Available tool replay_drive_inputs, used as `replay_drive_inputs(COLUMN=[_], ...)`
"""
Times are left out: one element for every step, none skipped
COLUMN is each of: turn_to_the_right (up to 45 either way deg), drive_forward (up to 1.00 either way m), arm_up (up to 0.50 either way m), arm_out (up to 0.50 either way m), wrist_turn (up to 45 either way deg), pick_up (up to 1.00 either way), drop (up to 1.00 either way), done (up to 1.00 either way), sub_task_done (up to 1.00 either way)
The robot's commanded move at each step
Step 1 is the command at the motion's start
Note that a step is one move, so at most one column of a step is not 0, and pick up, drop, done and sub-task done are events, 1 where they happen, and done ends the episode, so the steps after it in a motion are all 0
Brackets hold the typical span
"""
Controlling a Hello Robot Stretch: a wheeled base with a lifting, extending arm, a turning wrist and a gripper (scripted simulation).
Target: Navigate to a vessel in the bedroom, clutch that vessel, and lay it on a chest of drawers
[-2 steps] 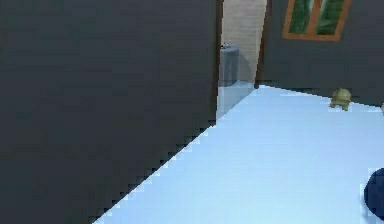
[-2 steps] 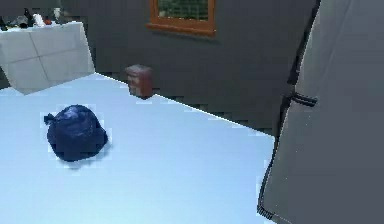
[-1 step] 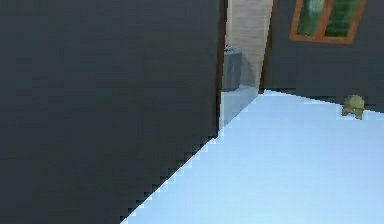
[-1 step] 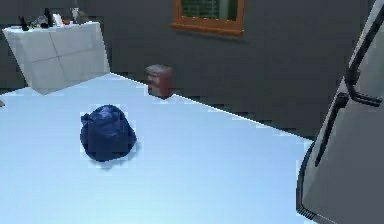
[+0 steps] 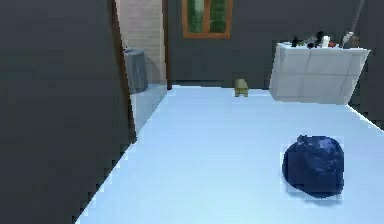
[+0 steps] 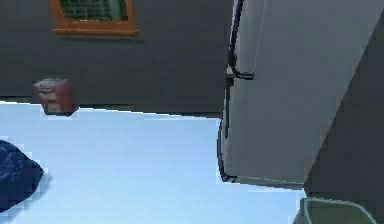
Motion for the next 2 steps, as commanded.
replay_drive_inputs(turn_to_the_right=[0.0, 0.0], drive_forward=[1.00, 1.00], arm_up=[0.00, 0.00], arm_out=[0.00, 0.00], wrist_turn=[0.0, 0.0], pick_up=[0.00, 0.00], drop=[0.00, 0.00], done=[0.00, 0.00], sub_task_done=[0.00, 0.00])
